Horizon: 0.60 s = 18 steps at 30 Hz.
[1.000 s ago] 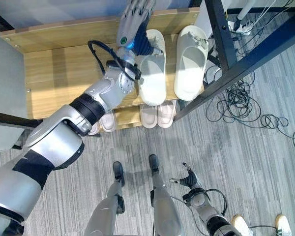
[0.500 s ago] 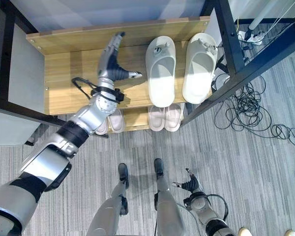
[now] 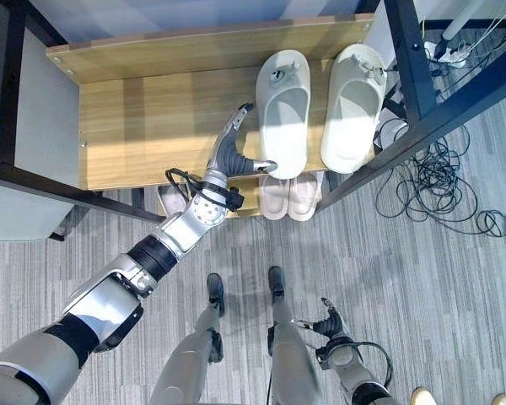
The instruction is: Arrange the slippers neatly on the shoe rack.
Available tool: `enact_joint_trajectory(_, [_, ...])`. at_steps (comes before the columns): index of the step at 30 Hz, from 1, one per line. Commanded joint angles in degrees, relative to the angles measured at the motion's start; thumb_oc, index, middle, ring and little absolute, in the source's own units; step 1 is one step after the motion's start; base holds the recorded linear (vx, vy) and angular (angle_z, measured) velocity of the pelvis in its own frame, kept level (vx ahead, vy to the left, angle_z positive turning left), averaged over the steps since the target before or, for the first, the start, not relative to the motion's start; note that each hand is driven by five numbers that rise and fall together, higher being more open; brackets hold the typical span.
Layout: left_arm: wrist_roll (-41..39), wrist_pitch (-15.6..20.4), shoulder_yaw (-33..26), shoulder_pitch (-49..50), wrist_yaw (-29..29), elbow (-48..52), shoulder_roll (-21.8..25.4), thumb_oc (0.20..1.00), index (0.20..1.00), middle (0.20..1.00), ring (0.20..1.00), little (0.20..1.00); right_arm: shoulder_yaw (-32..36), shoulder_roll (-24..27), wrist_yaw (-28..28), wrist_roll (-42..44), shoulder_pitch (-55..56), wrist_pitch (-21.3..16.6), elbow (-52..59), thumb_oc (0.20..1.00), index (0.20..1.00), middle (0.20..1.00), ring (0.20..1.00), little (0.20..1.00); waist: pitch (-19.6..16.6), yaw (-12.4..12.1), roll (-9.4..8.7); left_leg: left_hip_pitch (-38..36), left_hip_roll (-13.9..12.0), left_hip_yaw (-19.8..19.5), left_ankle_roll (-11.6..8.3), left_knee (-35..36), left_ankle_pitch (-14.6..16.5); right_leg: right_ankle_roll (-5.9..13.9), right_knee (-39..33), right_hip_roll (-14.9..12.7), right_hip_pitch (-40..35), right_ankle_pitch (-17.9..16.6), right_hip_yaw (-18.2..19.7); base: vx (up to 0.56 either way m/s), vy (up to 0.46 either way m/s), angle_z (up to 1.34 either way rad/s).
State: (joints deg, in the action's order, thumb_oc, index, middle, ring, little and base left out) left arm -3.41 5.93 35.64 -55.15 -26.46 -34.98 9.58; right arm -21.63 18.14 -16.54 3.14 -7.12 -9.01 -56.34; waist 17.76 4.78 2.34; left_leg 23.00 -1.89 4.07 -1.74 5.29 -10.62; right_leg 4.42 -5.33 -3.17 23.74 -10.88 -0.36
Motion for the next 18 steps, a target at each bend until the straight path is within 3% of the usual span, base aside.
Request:
enact_joint_trajectory(1, [-7.06,6.32,-1.05,-5.25,4.08,-0.03,0.06,1.0,1.0,1.0,1.0,1.0,0.34,1.13,-0.42,0.47,-1.64,0.42,-1.02,1.0,1.0,1.0,1.0,1.0,1.03,0.18,-0.98,0.57,0.18,-6.05,-3.01,-0.29,4.71,5.03,1.51,-3.92,-2.87,7.51,-1.53,0.0,0.0,0.0])
enact_joint_trajectory(18, [-11.2,7.42,-0.38,-7.52,5.34,-1.96,-1.77,1.0,1.0,1.0,1.0,1.0,0.32,1.7,-0.12,0.48,-2.92,0.35,-3.36,1.0,1.0,1.0,1.0,1.0,0.53,1.21,-1.81,2.17,0.17,-5.87,-3.04,-0.29,4.44,5.02,1.5,-3.79,-1.05,7.09,-1.19,0.0,0.0,0.0])
